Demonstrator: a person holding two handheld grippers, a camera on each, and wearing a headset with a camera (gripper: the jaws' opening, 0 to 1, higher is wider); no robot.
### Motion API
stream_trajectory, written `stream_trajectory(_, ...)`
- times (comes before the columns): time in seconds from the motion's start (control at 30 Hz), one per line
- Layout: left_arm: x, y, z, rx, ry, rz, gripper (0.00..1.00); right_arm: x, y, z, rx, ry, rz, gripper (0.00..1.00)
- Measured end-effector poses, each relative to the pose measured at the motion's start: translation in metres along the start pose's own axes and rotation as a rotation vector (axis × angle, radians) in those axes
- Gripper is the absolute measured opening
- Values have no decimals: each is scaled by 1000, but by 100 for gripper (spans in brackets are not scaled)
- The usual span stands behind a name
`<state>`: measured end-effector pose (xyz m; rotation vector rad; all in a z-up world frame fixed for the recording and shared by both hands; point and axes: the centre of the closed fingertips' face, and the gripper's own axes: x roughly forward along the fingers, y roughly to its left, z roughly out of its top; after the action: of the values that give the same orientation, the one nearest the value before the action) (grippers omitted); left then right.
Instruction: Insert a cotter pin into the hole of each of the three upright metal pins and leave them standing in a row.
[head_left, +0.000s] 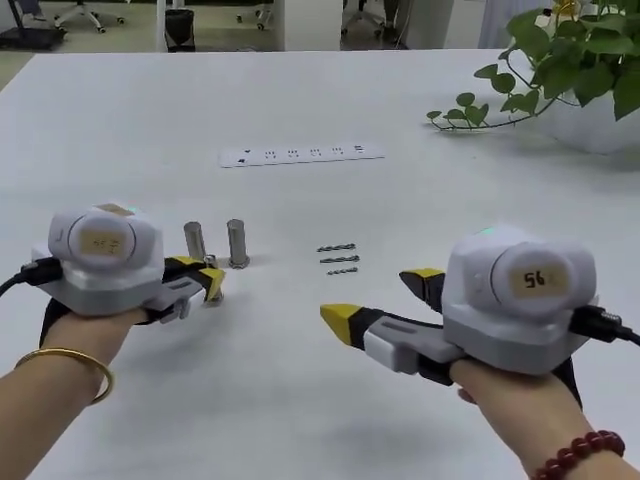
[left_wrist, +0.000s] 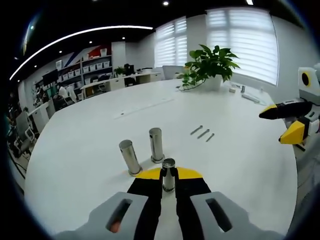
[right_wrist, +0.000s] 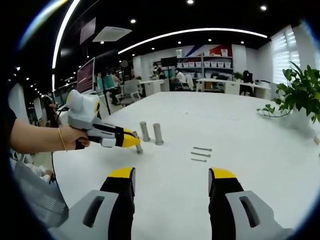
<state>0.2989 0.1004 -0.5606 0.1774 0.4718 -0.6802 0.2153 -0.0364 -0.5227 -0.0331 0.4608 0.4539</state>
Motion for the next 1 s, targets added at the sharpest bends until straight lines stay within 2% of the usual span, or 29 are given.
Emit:
stream_trajectory(0.33, -2, -30, -2, -3, 8, -55, 5, -4, 3, -2, -18, 18, 22, 54)
stream_trajectory(0.5, -2, -45, -7, 26, 16, -72, 5, -5, 4, -5, -25, 30, 35, 51)
stream_trajectory(0.7, -1, -54, -12, 33, 19, -82, 5, -5, 4, -7, -33, 48, 49, 50)
stream_trajectory(1.0, -1, -54, -15, 53, 13, -77, 6, -5, 7, -8, -43, 63, 57, 49)
